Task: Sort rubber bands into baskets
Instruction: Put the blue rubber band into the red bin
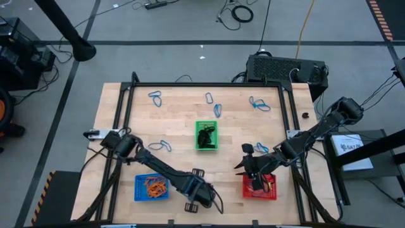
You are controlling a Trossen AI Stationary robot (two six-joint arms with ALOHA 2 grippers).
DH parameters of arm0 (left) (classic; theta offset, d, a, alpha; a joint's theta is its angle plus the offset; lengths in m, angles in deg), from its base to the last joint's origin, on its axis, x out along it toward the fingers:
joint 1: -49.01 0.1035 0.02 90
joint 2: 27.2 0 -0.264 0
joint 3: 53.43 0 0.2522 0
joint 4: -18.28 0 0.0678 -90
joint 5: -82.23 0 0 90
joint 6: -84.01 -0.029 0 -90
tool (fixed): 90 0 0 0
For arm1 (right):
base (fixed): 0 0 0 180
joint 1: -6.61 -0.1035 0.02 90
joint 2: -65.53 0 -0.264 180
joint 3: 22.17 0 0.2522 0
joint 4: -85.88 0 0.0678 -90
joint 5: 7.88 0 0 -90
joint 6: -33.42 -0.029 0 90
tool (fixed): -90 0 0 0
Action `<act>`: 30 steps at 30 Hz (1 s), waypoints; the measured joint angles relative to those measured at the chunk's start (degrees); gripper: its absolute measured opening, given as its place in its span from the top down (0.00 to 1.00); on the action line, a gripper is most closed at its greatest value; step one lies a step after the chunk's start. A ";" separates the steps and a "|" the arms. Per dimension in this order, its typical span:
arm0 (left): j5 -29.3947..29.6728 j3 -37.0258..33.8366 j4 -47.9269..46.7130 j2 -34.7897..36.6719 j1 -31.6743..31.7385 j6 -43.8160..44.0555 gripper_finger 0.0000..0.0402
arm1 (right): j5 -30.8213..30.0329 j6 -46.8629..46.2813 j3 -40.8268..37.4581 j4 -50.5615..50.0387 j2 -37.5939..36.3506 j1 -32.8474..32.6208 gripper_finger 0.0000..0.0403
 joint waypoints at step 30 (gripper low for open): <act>11.81 -0.93 38.83 6.38 2.32 -25.98 1.00 | -3.62 5.51 3.72 -4.12 -3.18 -2.46 0.73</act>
